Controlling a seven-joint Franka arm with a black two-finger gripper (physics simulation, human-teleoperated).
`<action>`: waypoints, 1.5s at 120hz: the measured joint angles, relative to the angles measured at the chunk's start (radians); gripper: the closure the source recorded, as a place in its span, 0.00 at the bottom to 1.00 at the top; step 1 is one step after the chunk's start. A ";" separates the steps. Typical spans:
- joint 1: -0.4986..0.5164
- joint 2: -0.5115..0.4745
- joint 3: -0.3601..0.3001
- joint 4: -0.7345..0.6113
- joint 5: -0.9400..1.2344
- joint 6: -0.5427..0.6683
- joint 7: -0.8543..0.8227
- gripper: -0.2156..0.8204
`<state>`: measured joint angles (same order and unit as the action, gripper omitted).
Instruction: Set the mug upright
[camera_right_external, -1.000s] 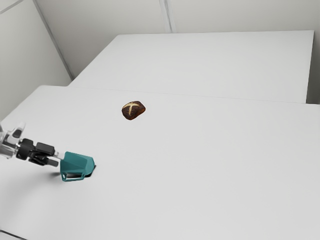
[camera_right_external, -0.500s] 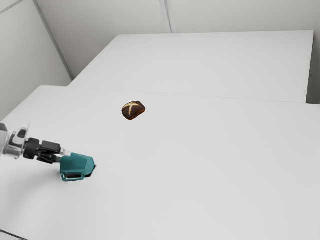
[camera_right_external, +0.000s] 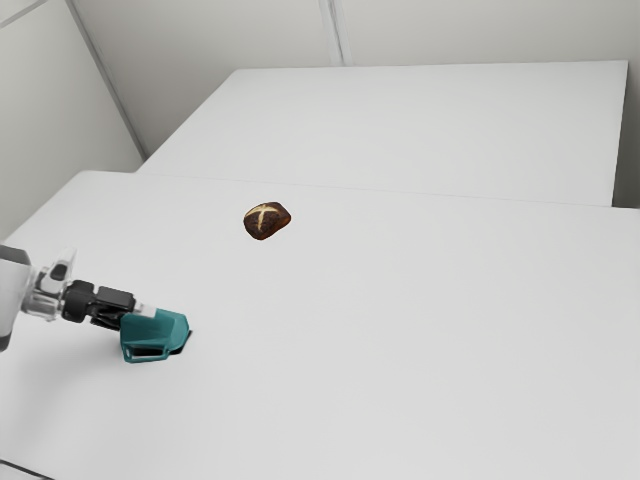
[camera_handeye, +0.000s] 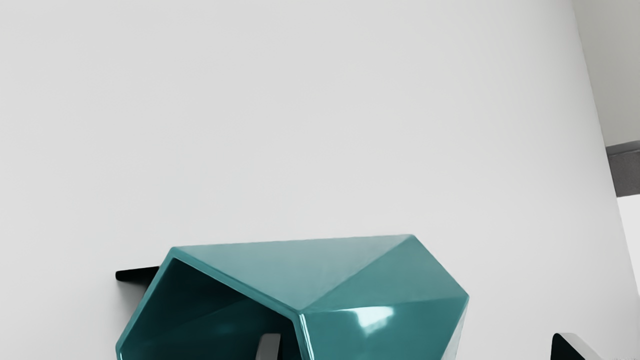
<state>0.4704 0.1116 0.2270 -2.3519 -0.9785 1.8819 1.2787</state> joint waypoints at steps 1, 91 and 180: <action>0.000 0.000 0.000 0.000 0.000 0.000 0.000 0.24; -0.021 -0.049 -0.001 0.000 -0.017 0.001 0.023 0.91; -0.231 -0.250 -0.026 0.057 0.351 0.060 -0.134 0.96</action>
<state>0.2397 -0.1381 0.2009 -2.2946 -0.6271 1.9416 1.1450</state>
